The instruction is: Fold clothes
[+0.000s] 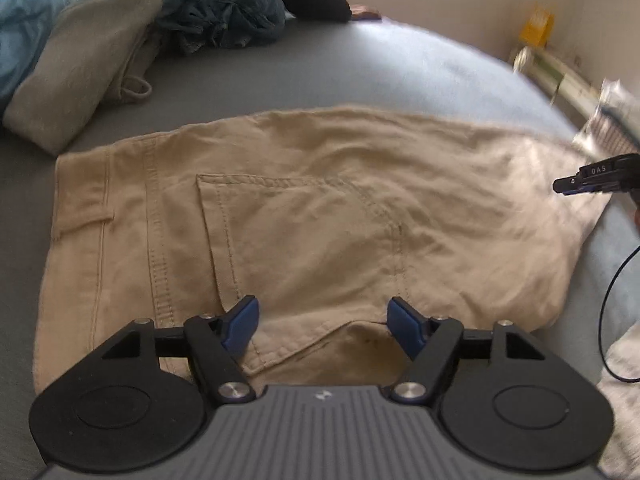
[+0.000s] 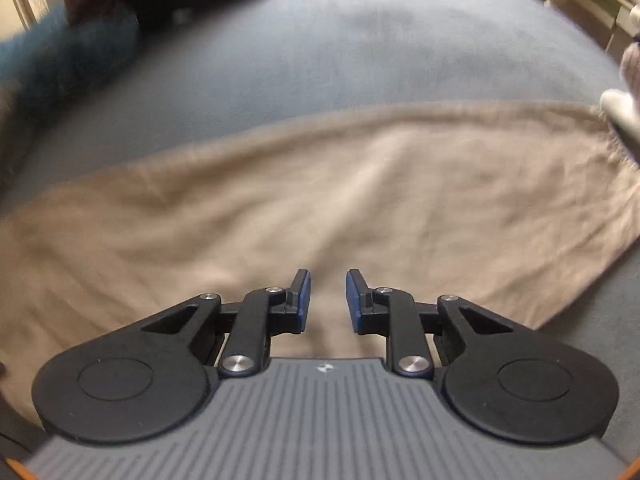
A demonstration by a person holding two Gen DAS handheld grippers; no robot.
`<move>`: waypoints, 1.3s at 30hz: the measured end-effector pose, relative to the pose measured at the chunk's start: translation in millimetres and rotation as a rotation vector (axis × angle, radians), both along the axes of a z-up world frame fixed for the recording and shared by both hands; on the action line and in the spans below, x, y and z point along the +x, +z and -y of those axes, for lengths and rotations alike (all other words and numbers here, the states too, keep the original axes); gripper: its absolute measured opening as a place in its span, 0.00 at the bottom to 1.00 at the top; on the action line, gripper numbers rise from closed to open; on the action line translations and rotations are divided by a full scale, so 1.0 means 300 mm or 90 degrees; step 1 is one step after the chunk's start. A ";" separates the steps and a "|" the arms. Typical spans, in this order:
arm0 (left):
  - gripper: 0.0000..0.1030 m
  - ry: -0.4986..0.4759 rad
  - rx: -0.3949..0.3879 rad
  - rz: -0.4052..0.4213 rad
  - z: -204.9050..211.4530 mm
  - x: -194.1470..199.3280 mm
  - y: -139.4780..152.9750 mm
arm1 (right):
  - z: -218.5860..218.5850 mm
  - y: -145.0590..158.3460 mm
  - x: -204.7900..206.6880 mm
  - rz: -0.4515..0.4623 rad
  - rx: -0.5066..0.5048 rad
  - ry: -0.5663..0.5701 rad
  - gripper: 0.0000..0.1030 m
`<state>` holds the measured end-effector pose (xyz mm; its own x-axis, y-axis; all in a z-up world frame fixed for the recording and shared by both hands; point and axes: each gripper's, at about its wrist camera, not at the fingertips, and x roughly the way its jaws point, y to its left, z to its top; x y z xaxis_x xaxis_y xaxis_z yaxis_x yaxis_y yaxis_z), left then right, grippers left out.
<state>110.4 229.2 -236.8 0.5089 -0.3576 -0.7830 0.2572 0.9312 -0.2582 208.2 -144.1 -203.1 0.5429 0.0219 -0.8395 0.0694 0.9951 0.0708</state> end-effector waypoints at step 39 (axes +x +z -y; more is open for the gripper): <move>0.70 0.091 -0.034 -0.043 -0.011 0.028 0.006 | -0.437 0.092 0.329 0.052 0.207 0.265 0.23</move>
